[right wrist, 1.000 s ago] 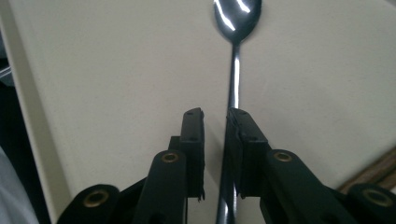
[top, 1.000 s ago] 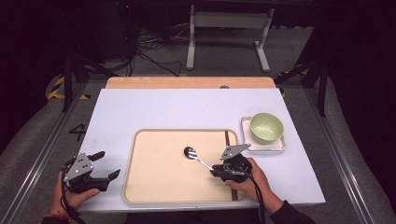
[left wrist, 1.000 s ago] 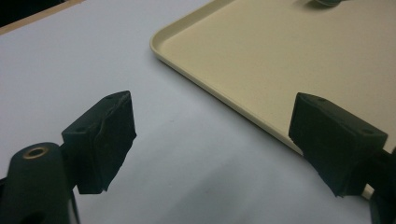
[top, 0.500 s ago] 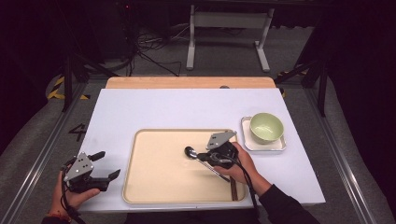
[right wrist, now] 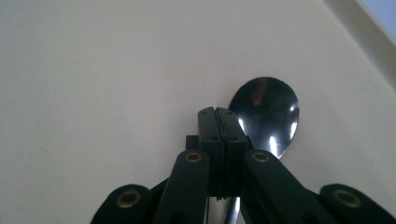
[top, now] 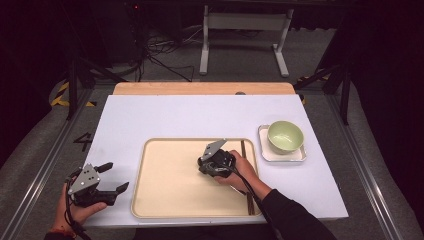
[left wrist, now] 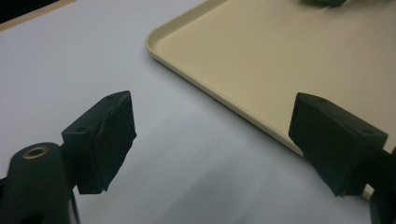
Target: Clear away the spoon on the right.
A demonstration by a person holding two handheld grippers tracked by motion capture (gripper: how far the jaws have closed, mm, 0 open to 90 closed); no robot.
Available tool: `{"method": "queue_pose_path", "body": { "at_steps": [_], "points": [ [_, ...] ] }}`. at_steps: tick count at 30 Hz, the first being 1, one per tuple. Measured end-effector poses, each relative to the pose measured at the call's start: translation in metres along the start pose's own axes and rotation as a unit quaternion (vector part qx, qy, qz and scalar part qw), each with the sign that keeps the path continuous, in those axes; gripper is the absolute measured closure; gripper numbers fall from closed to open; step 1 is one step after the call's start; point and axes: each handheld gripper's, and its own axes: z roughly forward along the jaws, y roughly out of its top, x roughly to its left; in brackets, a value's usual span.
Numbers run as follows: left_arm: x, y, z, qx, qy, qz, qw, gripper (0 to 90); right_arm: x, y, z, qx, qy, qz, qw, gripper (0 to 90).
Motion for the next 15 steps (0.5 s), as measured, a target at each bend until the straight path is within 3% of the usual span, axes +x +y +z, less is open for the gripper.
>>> {"method": "queue_pose_path", "body": {
  "at_steps": [3,7,15],
  "points": [
    [-0.001,0.000,0.000,-0.002,-0.001,0.001,1.0000,15.5,-0.008,-0.006,-0.005,0.006,-0.030,0.027,0.9992,90.0],
    [-0.001,0.000,0.000,-0.001,0.000,0.000,1.0000,15.5,-0.012,-0.010,-0.008,0.007,-0.056,0.044,0.9974,90.0],
    [-0.001,0.000,0.000,-0.001,-0.002,0.004,1.0000,15.3,-0.021,-0.022,-0.017,0.006,-0.073,0.062,0.9954,90.0]
  ]
}}
